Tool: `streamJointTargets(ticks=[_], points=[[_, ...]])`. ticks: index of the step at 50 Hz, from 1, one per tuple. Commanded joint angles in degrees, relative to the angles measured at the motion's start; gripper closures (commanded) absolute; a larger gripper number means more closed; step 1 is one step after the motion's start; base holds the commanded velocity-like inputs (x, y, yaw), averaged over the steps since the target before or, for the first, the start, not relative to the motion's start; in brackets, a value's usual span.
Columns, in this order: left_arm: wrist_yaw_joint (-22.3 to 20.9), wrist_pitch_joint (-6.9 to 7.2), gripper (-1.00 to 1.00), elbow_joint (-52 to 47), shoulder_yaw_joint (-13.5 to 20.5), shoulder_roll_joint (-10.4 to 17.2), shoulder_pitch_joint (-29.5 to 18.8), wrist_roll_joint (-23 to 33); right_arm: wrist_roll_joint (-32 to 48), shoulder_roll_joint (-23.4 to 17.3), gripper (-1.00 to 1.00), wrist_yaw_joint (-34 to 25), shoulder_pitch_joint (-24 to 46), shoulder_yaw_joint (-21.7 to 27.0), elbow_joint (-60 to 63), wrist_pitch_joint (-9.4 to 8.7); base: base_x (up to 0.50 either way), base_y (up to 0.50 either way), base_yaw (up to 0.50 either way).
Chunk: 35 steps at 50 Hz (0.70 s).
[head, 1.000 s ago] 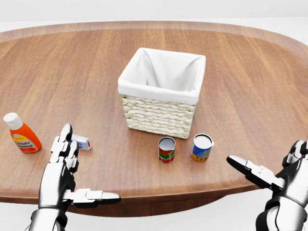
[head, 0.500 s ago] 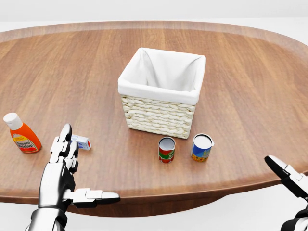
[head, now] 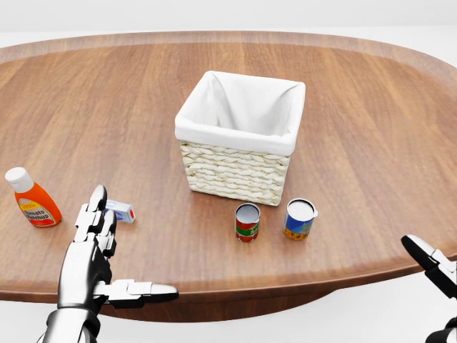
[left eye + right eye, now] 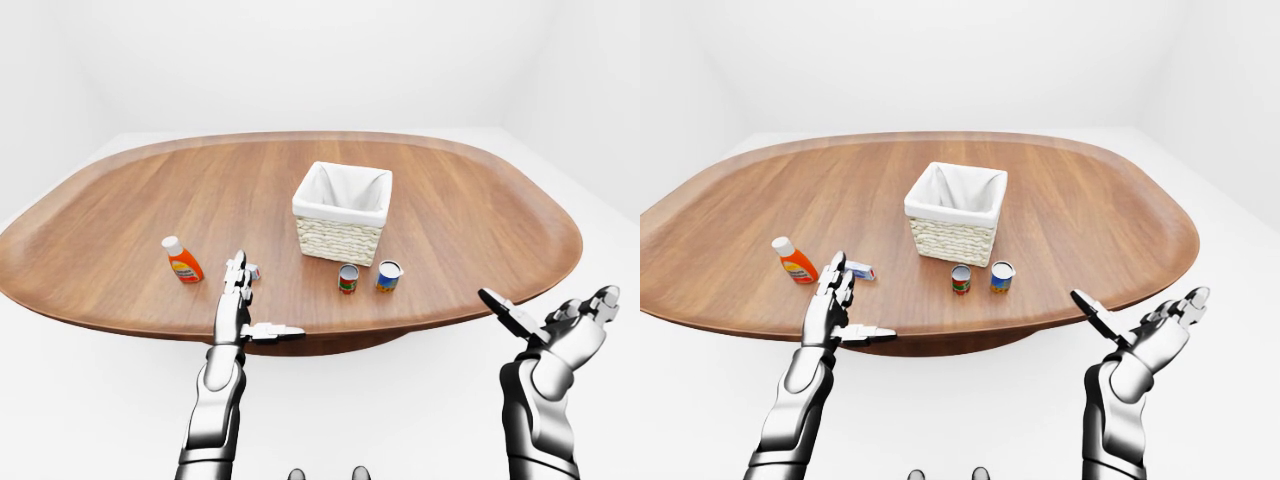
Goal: Pick up the alphabet soup and the cream cheese box, and put them in the basket.
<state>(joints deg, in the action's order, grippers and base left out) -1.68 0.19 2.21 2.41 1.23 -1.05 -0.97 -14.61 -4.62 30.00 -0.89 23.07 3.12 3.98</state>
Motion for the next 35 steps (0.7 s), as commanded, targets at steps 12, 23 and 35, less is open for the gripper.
streamJointTargets(ticks=[12, 23, 35], points=[[0.1, 0.19, -1.00, 0.0, 0.0, 0.0, 0.0, 0.0, -0.3, -0.2, -1.00, 0.0, 0.2, -0.2, -0.2, -1.12, 0.00, 0.00, 0.00], [0.2, -0.30, -1.00, 0.7, 0.0, 0.0, -0.2, 0.1, -0.6, -0.1, -1.00, 0.0, 0.1, 0.2, 0.1, -0.66, 0.00, 0.00, 0.00], [0.3, 0.36, -1.00, 0.4, 0.1, 0.0, -0.3, 0.0, -1.3, -0.4, -1.00, 0.0, 0.5, 0.5, -0.6, -1.26, 0.00, 0.00, 0.00]])
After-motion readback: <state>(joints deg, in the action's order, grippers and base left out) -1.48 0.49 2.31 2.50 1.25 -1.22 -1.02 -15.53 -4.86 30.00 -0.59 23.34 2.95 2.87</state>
